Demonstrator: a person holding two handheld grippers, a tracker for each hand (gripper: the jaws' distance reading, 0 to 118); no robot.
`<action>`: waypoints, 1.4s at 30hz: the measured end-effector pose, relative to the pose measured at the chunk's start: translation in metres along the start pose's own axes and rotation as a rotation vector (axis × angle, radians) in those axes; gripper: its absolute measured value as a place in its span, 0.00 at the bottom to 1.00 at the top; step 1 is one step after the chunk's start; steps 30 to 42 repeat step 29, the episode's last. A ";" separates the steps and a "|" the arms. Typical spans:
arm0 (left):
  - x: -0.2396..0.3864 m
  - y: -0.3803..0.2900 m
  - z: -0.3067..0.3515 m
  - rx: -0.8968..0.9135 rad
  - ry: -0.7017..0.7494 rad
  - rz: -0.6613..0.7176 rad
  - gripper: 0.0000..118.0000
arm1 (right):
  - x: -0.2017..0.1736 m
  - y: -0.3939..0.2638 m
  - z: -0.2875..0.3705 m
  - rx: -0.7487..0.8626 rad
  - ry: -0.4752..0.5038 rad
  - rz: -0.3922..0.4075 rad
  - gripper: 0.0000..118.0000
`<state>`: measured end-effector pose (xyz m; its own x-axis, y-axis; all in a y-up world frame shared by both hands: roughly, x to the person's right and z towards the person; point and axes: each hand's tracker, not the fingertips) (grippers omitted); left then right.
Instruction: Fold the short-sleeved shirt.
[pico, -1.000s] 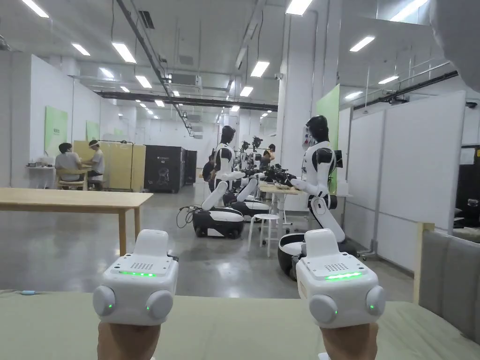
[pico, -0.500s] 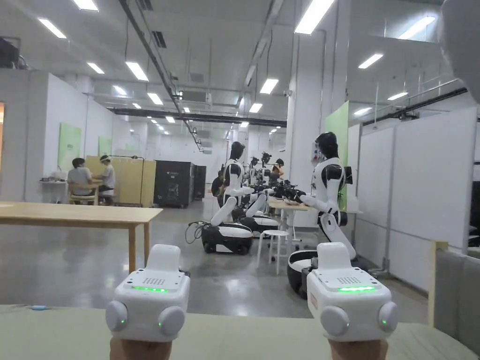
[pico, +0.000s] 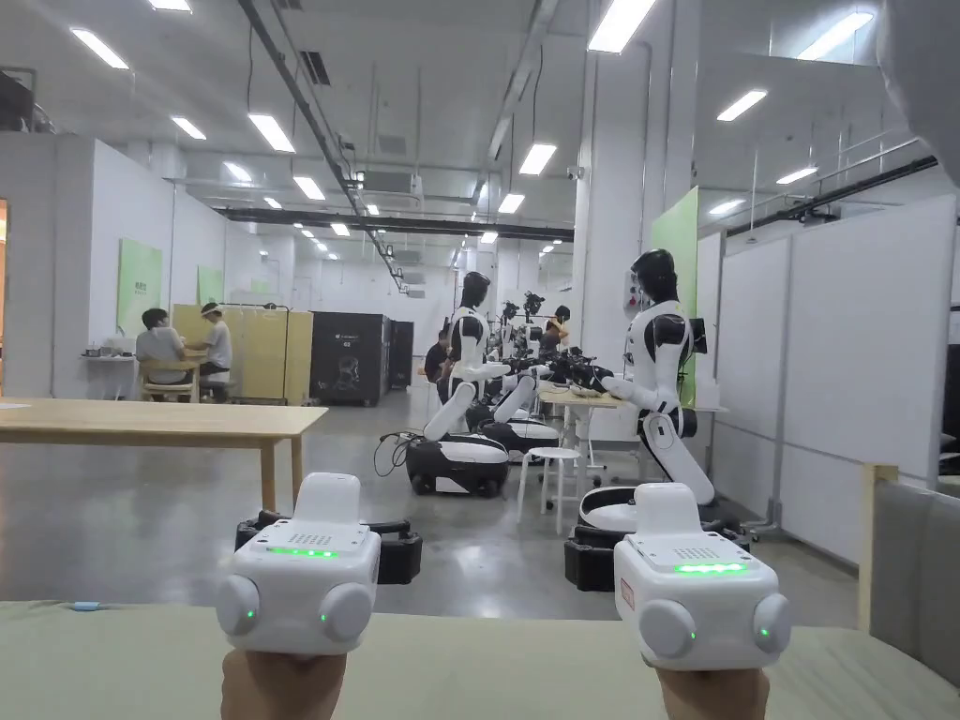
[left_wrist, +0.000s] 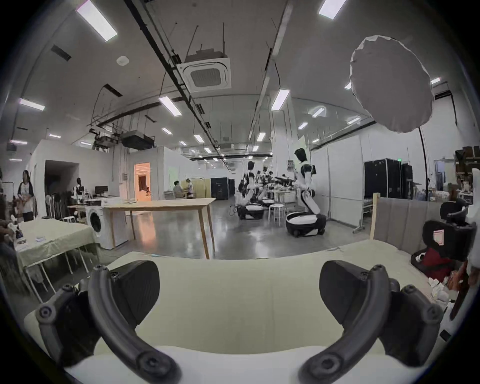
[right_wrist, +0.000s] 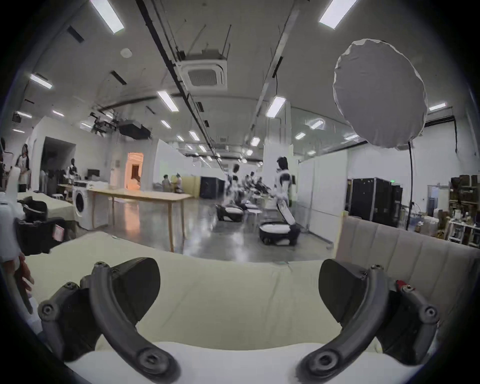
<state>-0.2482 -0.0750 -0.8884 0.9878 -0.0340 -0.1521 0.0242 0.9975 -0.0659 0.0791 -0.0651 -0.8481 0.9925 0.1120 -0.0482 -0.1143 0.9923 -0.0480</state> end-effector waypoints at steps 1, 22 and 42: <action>-0.001 0.002 -0.002 -0.001 -0.007 -0.004 1.00 | -0.002 0.001 -0.004 -0.046 -0.055 0.010 1.00; 0.013 0.009 0.012 0.021 0.004 -0.014 1.00 | 0.008 0.025 0.024 -0.018 0.046 -0.132 1.00; 0.011 0.008 0.018 0.016 0.011 0.010 1.00 | 0.012 0.027 0.022 -0.034 0.002 -0.205 1.00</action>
